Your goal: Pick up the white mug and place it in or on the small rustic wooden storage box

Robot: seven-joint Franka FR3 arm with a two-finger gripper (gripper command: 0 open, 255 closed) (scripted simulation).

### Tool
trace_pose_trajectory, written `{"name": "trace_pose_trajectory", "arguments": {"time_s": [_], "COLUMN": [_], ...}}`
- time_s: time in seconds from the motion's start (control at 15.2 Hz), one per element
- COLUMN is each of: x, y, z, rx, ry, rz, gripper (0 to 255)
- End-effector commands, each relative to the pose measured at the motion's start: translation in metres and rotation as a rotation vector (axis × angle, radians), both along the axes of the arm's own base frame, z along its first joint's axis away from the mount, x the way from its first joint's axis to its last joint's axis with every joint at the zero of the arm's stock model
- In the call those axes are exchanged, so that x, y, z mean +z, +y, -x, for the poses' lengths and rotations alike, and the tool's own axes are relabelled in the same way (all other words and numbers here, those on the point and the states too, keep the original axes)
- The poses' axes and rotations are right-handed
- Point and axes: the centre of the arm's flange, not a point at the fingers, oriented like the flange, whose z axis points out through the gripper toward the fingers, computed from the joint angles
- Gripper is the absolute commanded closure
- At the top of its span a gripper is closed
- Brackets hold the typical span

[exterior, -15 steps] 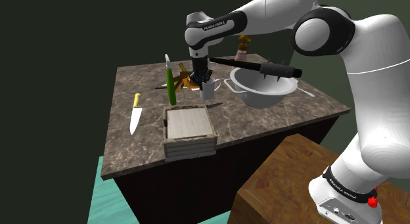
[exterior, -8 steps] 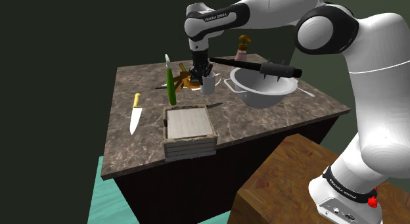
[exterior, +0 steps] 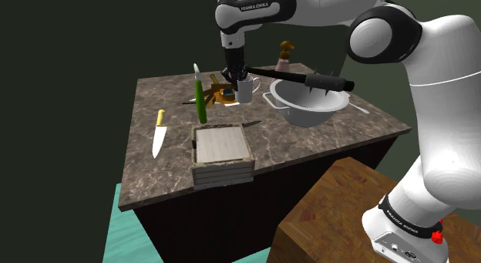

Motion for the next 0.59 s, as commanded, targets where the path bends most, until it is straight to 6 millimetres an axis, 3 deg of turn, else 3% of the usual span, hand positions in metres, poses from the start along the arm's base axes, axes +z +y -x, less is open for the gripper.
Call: {"name": "trace_pose_trajectory", "arguments": {"time_s": [0.0,0.53], "x": [0.01,0.052], "y": [0.0,0.0], "z": [0.001,0.001], "rx": [0.0,0.0], "ry": [0.0,0.0], "rz": [0.0,0.0], "gripper": [255,255]}}
